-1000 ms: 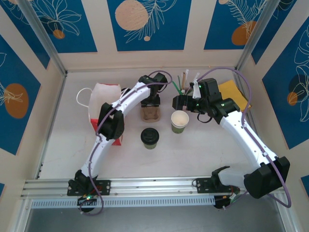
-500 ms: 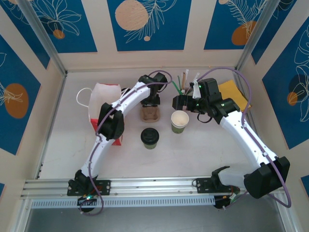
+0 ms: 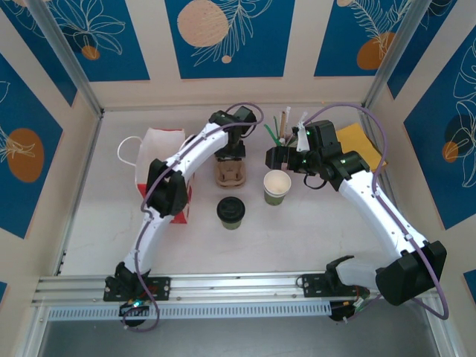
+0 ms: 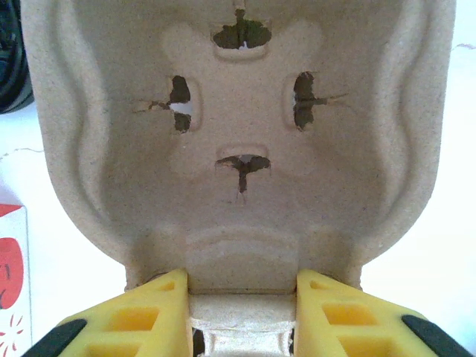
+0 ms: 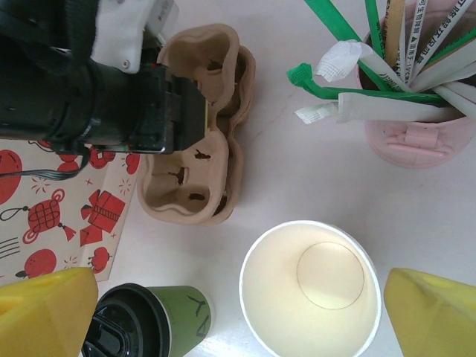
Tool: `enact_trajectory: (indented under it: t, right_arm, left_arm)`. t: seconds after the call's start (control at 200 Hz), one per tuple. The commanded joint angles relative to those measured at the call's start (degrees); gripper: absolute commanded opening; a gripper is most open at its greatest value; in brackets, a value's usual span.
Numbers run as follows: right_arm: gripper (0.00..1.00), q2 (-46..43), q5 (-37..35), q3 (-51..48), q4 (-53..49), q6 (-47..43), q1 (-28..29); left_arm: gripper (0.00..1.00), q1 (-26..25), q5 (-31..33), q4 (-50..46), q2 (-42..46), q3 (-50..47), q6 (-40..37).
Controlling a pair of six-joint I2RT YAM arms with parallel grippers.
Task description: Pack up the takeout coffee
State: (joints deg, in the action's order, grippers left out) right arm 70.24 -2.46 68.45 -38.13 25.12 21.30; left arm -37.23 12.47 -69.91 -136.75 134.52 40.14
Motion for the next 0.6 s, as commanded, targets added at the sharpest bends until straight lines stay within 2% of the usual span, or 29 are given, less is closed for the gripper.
enact_trajectory:
  t: [0.0, 0.595]
  right_arm:
    - [0.99, -1.02, 1.66, -0.19, -0.02, 0.11, -0.02]
    - [0.99, -1.86, 1.67, 0.08, -0.28, 0.85, 1.75]
  left_arm:
    - [0.32, 0.11, 0.63, -2.11, 2.87, 0.99, 0.2]
    - [0.32, -1.72, 1.93, -1.46, 11.4, 1.27, -2.38]
